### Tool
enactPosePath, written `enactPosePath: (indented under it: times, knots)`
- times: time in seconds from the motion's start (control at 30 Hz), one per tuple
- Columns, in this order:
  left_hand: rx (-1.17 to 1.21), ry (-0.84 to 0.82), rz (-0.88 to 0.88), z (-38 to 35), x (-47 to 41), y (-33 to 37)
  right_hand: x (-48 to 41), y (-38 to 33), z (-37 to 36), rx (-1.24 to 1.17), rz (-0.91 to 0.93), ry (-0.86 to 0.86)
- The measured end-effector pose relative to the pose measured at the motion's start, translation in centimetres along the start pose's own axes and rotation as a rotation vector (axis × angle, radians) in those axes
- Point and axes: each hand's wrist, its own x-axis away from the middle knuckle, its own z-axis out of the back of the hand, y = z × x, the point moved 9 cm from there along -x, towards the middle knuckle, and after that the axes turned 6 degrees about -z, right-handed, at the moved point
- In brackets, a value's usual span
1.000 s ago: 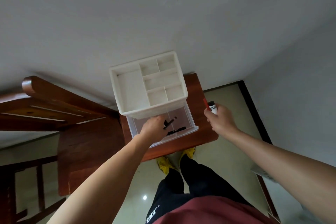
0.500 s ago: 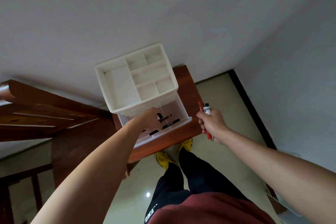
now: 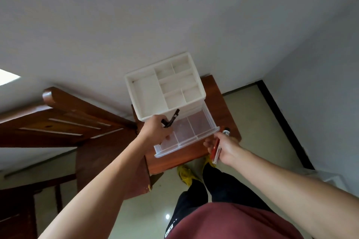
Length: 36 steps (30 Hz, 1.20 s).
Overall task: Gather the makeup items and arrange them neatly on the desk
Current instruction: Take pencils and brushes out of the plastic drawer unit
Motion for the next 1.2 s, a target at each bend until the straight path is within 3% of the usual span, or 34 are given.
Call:
enactPosePath:
  times: [0.17,0.33,0.43,0.67,0.93,1.03,1.2]
  knots:
    - [-0.067,0.313,0.033,5.9,3.1,-3.1,0.2,1.4,-3.9,-0.079,-0.069,-0.05]
    - [-0.008,0.461,0.069,8.4,5.1,-5.9,0.2,1.7,-4.8,-0.062,-0.07,0.018]
    - [0.131,0.478,0.076,8.4,5.9,-7.4,0.6,2.1,-6.8,-0.108,-0.08,-0.052]
    - [0.178,0.46,0.077,8.6,7.4,-9.1,2.6,-0.6,-14.6,-0.117,-0.012,-0.21]
    - [0.247,0.466,0.111,9.7,9.2,-11.7,0.3,-0.3,-15.1,-0.139,-0.005,-0.256]
    - [0.29,0.479,0.136,9.5,10.3,-13.0,0.7,0.2,-15.0,0.026,0.005,-0.25]
    - [0.303,0.542,0.226,9.5,13.8,-15.0,2.0,2.7,-15.5,0.629,0.135,-0.19]
